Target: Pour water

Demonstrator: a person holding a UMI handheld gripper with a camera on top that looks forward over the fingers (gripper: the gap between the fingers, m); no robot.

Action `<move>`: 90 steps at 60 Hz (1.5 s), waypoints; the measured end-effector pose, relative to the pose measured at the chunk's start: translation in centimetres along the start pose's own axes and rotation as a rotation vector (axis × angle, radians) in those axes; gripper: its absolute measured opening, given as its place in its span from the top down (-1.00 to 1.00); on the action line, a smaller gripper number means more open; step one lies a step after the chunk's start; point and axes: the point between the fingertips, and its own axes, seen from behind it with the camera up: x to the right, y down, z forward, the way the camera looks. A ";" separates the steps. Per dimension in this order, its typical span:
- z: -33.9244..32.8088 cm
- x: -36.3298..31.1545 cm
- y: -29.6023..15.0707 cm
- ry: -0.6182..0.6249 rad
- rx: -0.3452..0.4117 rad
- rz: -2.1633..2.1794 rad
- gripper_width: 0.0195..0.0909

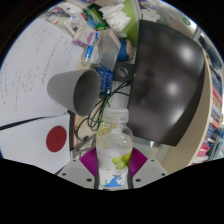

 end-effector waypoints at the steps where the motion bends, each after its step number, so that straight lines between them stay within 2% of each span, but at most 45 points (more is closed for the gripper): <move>1: 0.1 0.2 -0.2 0.007 0.004 -0.017 0.48; 10: 1.0 1.5 -1.2 0.043 0.024 -0.169 0.48; 26: 1.7 1.2 -2.7 0.036 0.061 -0.244 0.48; 34: 0.6 2.0 -1.7 -0.013 0.080 0.077 0.49; 44: -1.2 1.0 0.0 -0.165 0.083 0.763 0.45; 59: -1.0 -2.3 -0.4 -0.278 0.226 1.428 0.45; 71: 1.3 -5.9 -1.2 -0.324 0.247 1.645 0.45; 86: 3.1 -7.5 -0.9 -0.243 0.286 1.687 0.45; 87: 3.0 -7.8 -0.8 -0.245 0.283 1.682 0.40; 90: 2.9 -7.5 -0.6 -0.219 0.299 1.698 0.44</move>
